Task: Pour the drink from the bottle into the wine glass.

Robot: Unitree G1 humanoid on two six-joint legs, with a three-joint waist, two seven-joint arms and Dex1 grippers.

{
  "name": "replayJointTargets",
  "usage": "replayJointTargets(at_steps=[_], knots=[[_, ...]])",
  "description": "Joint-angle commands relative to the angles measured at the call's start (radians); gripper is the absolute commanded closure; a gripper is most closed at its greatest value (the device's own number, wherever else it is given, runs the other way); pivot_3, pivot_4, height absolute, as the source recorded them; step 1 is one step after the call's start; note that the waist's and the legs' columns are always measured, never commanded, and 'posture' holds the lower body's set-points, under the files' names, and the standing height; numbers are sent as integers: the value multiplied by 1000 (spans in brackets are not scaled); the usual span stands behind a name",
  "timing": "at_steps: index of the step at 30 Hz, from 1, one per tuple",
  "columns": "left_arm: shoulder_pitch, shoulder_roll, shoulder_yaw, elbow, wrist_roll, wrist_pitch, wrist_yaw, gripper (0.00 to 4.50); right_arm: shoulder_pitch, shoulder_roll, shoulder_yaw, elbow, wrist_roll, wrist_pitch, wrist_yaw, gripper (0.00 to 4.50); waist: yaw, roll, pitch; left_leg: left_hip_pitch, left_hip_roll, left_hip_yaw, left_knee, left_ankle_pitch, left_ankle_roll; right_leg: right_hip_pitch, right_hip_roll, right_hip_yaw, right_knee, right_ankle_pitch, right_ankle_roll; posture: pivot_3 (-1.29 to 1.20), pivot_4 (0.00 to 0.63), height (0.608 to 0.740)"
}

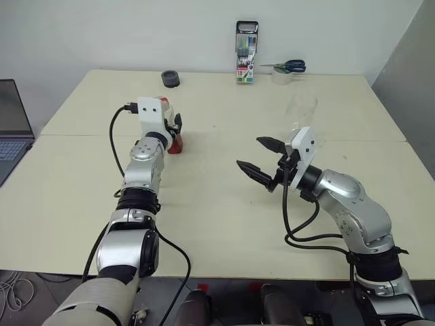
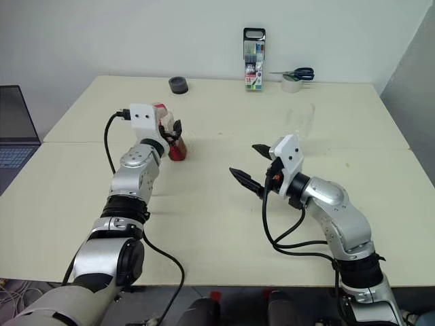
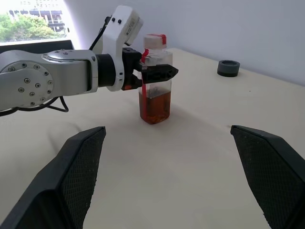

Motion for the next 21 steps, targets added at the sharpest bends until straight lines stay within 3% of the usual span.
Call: replayJointTargets(at_steps=[1, 3, 10, 21], knots=[[-33, 10, 13, -5, -4, -30, 1, 2399, -6, 4, -8, -19, 4, -14, 4, 0, 0, 0, 0, 0, 0, 0, 0, 0, 0, 0, 0, -1, 0, 0, 0, 0, 150, 740], [-35, 7, 10, -6, -7, -36, -4, 2675, -5, 5, -8, -21, 4, -15, 3, 0, 0, 0, 0, 0, 0, 0, 0, 0, 0, 0, 0, -1, 0, 0, 0, 0, 150, 740], [5, -6, 2, -66, -24, -35, -48, 2679, -8, 5, -8, -29, 3, -14, 0, 0, -1, 0, 0, 0, 0, 0, 0, 0, 0, 0, -1, -2, 0, 0, 0, 0, 150, 740], [217, -31, -62, -467, -219, 53, -444, 2685, 32, -74, -60, -148, 58, 42, 17, 0, 0, 0, 0, -2, 0, -1, 1, 0, -1, 0, -7, -3, 0, 0, 0, 0, 150, 740]])
